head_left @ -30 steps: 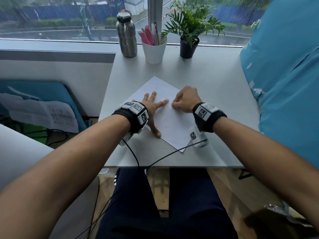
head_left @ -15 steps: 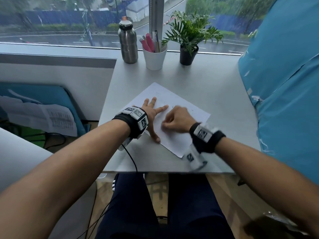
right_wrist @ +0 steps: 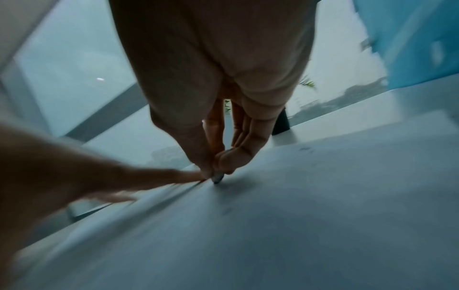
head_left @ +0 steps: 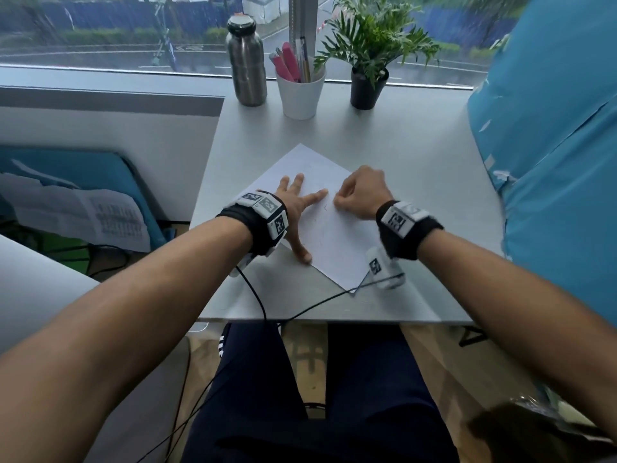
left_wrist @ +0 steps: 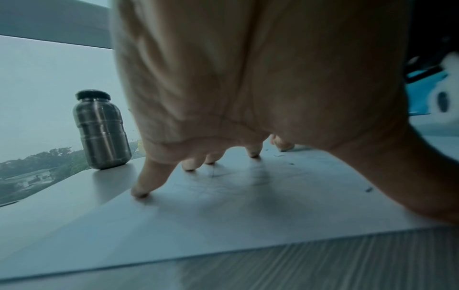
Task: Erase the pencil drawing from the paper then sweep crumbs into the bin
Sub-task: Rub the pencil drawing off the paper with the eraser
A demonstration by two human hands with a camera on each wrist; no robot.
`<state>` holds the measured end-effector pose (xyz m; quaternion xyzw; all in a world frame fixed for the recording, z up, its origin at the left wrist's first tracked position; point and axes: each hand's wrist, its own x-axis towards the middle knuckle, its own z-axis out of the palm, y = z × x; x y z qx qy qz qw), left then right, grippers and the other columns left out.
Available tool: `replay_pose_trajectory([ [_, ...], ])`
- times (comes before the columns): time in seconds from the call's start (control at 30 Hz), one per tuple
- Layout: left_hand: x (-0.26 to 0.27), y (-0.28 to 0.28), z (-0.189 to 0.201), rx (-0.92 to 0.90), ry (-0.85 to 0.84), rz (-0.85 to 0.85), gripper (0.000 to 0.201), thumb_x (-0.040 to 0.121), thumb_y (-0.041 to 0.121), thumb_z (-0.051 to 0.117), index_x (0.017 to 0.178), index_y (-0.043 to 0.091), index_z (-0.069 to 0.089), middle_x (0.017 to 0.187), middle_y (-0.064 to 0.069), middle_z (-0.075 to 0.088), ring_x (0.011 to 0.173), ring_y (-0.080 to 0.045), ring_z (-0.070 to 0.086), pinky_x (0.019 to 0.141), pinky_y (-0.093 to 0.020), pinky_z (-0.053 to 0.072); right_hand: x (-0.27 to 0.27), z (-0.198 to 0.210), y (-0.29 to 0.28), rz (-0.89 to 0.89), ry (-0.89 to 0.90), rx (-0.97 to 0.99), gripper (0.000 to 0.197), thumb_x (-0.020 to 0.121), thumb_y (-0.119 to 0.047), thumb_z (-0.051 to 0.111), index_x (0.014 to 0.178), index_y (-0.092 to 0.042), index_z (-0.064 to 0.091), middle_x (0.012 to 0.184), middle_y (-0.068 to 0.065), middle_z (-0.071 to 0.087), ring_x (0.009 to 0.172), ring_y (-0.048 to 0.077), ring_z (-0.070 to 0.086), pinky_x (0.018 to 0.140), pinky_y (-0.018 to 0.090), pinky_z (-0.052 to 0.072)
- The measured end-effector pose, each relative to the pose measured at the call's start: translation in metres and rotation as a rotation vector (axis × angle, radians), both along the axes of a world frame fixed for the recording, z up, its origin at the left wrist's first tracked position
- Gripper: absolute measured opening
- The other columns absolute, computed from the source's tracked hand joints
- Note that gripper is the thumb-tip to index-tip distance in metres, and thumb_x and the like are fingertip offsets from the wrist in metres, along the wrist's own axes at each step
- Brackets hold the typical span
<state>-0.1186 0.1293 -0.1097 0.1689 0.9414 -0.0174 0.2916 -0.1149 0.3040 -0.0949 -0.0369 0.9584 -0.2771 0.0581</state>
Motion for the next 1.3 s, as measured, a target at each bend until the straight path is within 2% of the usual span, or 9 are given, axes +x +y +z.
replay_pose_trajectory([
  [0.13,-0.003,0.007,-0.001,-0.002,0.031,-0.096,0.157,0.039,0.065,0.089,0.155,0.031,-0.011,0.161,0.002,-0.024,0.148,-0.024,-0.019,0.117,-0.060,0.000,0.032,-0.007,-0.018,0.212,-0.070,0.036,0.010,0.076,-0.015,0.070,0.074,-0.007,0.077,0.070,0.001,0.068,0.061,0.011,0.058,0.055,0.001,0.037],
  [0.23,-0.004,0.009,0.002,0.047,-0.010,-0.092,0.155,0.044,0.057,0.092,0.156,0.023,-0.009,0.163,0.002,-0.018,0.149,-0.020,-0.014,0.120,-0.052,0.005,-0.005,-0.001,0.005,0.052,-0.029,0.015,0.011,0.075,-0.018,0.072,0.075,-0.008,0.077,0.075,0.006,0.074,0.059,0.008,0.058,0.061,0.008,0.039],
  [0.33,-0.004,0.008,0.002,0.065,-0.025,-0.074,0.155,0.044,0.055,0.093,0.155,0.026,-0.011,0.162,0.003,-0.021,0.149,-0.020,-0.017,0.120,-0.054,0.004,0.000,-0.003,0.000,0.025,0.009,0.028,0.013,0.075,-0.017,0.069,0.074,-0.007,0.077,0.077,0.008,0.074,0.071,0.016,0.065,0.071,0.019,0.047],
  [0.47,-0.005,0.010,0.001,0.042,-0.028,-0.086,0.157,0.041,0.057,0.093,0.154,0.033,-0.014,0.160,0.003,-0.025,0.148,-0.022,-0.020,0.118,-0.060,0.005,0.036,-0.009,-0.016,0.248,-0.084,0.038,0.009,0.075,-0.013,0.070,0.072,-0.008,0.076,0.072,0.007,0.073,0.062,0.012,0.058,0.054,0.003,0.036],
  [0.63,-0.004,0.014,0.004,0.006,-0.043,-0.073,0.156,0.042,0.056,0.093,0.152,0.037,-0.016,0.159,0.004,-0.027,0.148,-0.022,-0.021,0.116,-0.064,0.009,-0.007,-0.003,0.013,-0.012,0.027,0.006,0.011,0.075,-0.019,0.071,0.075,-0.009,0.077,0.078,0.006,0.074,0.068,0.009,0.059,0.067,0.014,0.038],
  [0.8,-0.004,0.015,0.005,-0.045,-0.045,-0.094,0.157,0.044,0.059,0.092,0.152,0.036,-0.019,0.158,0.003,-0.030,0.147,-0.024,-0.022,0.113,-0.064,0.009,0.039,-0.010,-0.016,0.263,-0.073,0.028,0.009,0.075,-0.015,0.071,0.076,-0.009,0.077,0.078,0.006,0.074,0.069,0.013,0.062,0.064,0.015,0.048],
  [0.93,-0.002,0.015,0.008,-0.040,-0.046,-0.096,0.153,0.047,0.054,0.093,0.152,0.039,-0.017,0.159,0.002,-0.029,0.147,-0.024,-0.022,0.114,-0.060,0.009,-0.008,-0.001,0.017,-0.002,-0.015,0.007,0.013,0.075,-0.018,0.072,0.078,-0.007,0.078,0.079,0.008,0.075,0.070,0.010,0.061,0.066,0.014,0.040],
  [1.13,-0.007,0.017,0.004,-0.050,-0.054,-0.104,0.155,0.041,0.056,0.094,0.151,0.045,-0.015,0.157,-0.001,-0.032,0.147,-0.029,-0.022,0.115,-0.059,0.009,0.039,-0.007,-0.011,0.239,-0.078,0.021,0.009,0.076,-0.015,0.070,0.078,-0.010,0.078,0.085,0.009,0.073,0.074,0.016,0.065,0.069,0.020,0.048],
  [1.3,-0.008,0.019,0.004,-0.058,-0.054,-0.094,0.154,0.042,0.055,0.094,0.149,0.045,-0.017,0.157,-0.001,-0.032,0.146,-0.028,-0.024,0.116,-0.059,0.009,-0.001,-0.001,0.016,-0.022,0.007,0.009,0.012,0.076,-0.016,0.071,0.078,-0.006,0.077,0.080,0.006,0.073,0.073,0.015,0.064,0.072,0.017,0.042],
])
